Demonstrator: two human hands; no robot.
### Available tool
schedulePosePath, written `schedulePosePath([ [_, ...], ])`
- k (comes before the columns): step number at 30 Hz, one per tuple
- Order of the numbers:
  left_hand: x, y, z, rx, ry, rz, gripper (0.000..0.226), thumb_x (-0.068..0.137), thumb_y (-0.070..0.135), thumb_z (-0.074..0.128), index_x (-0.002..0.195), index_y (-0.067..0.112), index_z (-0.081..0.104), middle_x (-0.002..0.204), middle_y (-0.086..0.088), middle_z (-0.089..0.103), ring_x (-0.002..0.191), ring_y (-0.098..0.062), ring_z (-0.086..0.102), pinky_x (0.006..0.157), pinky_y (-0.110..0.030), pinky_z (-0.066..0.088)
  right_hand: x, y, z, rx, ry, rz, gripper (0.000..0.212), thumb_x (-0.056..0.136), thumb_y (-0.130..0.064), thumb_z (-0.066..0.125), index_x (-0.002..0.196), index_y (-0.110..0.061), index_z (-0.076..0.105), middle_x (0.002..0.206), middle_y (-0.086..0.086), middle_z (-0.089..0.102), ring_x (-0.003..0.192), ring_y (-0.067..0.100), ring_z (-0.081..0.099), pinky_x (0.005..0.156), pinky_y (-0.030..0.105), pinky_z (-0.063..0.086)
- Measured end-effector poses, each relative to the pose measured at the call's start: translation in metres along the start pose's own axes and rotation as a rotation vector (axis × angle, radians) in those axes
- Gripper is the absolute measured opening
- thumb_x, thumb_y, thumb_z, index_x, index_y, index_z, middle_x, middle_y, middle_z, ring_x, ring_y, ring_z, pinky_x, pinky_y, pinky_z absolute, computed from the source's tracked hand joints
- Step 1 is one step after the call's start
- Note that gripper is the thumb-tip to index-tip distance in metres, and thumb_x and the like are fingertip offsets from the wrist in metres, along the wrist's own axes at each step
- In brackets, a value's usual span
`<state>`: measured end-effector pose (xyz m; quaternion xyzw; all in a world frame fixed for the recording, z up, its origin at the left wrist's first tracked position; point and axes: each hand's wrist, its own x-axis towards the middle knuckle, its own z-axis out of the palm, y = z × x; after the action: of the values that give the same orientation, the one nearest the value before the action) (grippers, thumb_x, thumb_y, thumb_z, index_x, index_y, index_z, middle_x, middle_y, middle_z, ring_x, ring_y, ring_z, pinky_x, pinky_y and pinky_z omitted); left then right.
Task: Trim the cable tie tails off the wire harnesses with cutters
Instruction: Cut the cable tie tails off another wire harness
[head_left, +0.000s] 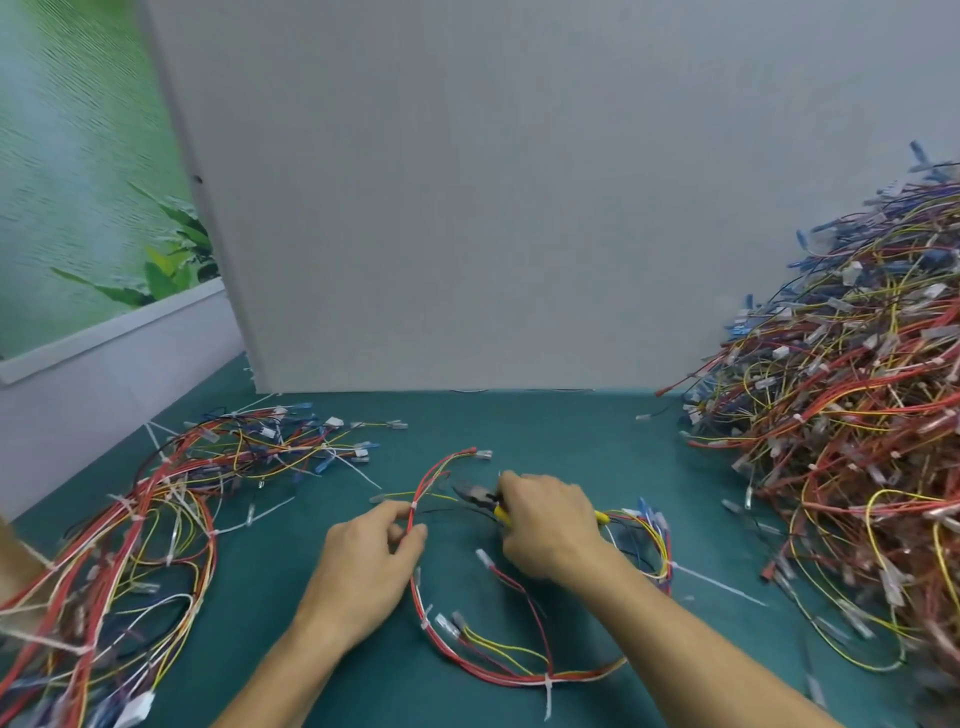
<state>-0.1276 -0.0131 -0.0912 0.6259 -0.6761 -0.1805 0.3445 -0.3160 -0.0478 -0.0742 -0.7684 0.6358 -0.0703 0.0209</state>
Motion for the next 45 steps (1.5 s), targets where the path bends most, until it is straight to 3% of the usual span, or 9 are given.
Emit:
schedulePosePath([
  [11, 0.003, -0.004, 0.0, -0.182, -0.009, -0.155, 0.012, 0.086, 0.022, 0.064, 0.077, 0.03, 0.066, 0.061, 0.008, 0.068, 0.052, -0.008, 0.058, 0.066, -0.032, 0.052, 0.016, 0.015, 0.002, 0.014, -0.032, -0.021, 0.022, 0.085, -0.018, 0.053, 0.107, -0.019, 0.05, 0.096, 0.01, 0.056, 0.092, 0.036, 0.058, 0.065, 0.033, 0.034],
  [15, 0.003, -0.004, 0.0, -0.193, 0.001, -0.188, 0.014, 0.084, 0.016, 0.063, 0.077, 0.027, 0.066, 0.062, 0.008, 0.069, 0.052, -0.01, 0.058, 0.064, -0.035, 0.055, 0.023, 0.018, -0.001, 0.04, -0.035, 0.079, 0.025, 0.084, -0.016, 0.051, 0.108, -0.019, 0.051, 0.107, 0.011, 0.059, 0.099, 0.035, 0.059, 0.068, 0.033, 0.035],
  [18, 0.003, -0.004, -0.002, -0.128, 0.027, -0.198, 0.015, 0.08, 0.013, 0.061, 0.078, 0.027, 0.067, 0.064, 0.01, 0.068, 0.054, -0.007, 0.059, 0.064, -0.031, 0.056, 0.031, 0.036, -0.017, 0.139, 0.097, 0.307, 0.026, 0.082, -0.015, 0.052, 0.108, -0.016, 0.049, 0.108, 0.012, 0.059, 0.104, 0.035, 0.059, 0.071, 0.032, 0.035],
  [21, 0.002, -0.004, -0.006, 0.096, -0.031, -0.163, 0.015, 0.077, 0.015, 0.059, 0.081, 0.027, 0.067, 0.068, 0.007, 0.066, 0.07, -0.01, 0.061, 0.062, -0.021, 0.045, 0.041, 0.05, -0.028, 0.197, 0.182, 0.455, 0.018, 0.081, -0.013, 0.051, 0.099, -0.015, 0.046, 0.091, 0.008, 0.052, 0.087, 0.033, 0.053, 0.07, 0.033, 0.036],
  [23, 0.0, -0.005, -0.008, 0.214, -0.087, -0.169, 0.014, 0.075, 0.019, 0.057, 0.081, 0.028, 0.066, 0.07, 0.007, 0.064, 0.078, -0.016, 0.061, 0.064, -0.026, 0.045, 0.045, 0.052, -0.026, 0.217, 0.144, 0.498, 0.015, 0.081, -0.011, 0.051, 0.095, -0.014, 0.045, 0.088, 0.006, 0.048, 0.083, 0.031, 0.048, 0.07, 0.033, 0.036],
  [28, 0.0, -0.003, -0.01, 0.254, -0.112, -0.187, 0.014, 0.081, 0.03, 0.058, 0.085, 0.022, 0.068, 0.071, 0.006, 0.067, 0.082, -0.017, 0.063, 0.072, -0.029, 0.052, 0.042, 0.048, -0.007, 0.211, -0.059, 0.422, 0.014, 0.086, -0.016, 0.052, 0.1, -0.015, 0.049, 0.111, 0.011, 0.057, 0.1, 0.032, 0.056, 0.073, 0.032, 0.038],
  [36, 0.003, -0.003, -0.012, 0.128, 0.004, -0.213, 0.024, 0.087, 0.042, 0.061, 0.1, 0.023, 0.068, 0.075, 0.015, 0.062, 0.095, -0.019, 0.062, 0.074, -0.026, 0.044, -0.006, 0.094, -0.075, 0.162, 0.211, 0.403, 0.023, 0.085, -0.032, 0.06, 0.094, -0.014, 0.049, 0.09, 0.01, 0.056, 0.085, 0.032, 0.055, 0.066, 0.035, 0.04],
  [41, 0.006, -0.005, -0.009, 0.04, 0.045, -0.251, 0.017, 0.082, 0.037, 0.068, 0.09, 0.023, 0.071, 0.078, 0.011, 0.07, 0.075, -0.021, 0.066, 0.072, -0.032, 0.055, -0.056, 0.105, -0.065, 0.033, -0.115, 0.447, 0.034, 0.09, -0.044, 0.058, 0.097, -0.013, 0.046, 0.113, 0.015, 0.061, 0.099, 0.031, 0.06, 0.072, 0.031, 0.043],
  [45, 0.008, -0.01, -0.005, -0.125, 0.047, -0.264, 0.003, 0.078, 0.02, 0.071, 0.079, 0.022, 0.071, 0.06, 0.009, 0.068, 0.053, -0.018, 0.064, 0.057, -0.035, 0.058, -0.071, 0.103, -0.044, 0.108, -0.218, 0.458, 0.038, 0.084, -0.053, 0.056, 0.09, -0.017, 0.046, 0.1, 0.006, 0.058, 0.092, 0.026, 0.055, 0.07, 0.031, 0.039],
])
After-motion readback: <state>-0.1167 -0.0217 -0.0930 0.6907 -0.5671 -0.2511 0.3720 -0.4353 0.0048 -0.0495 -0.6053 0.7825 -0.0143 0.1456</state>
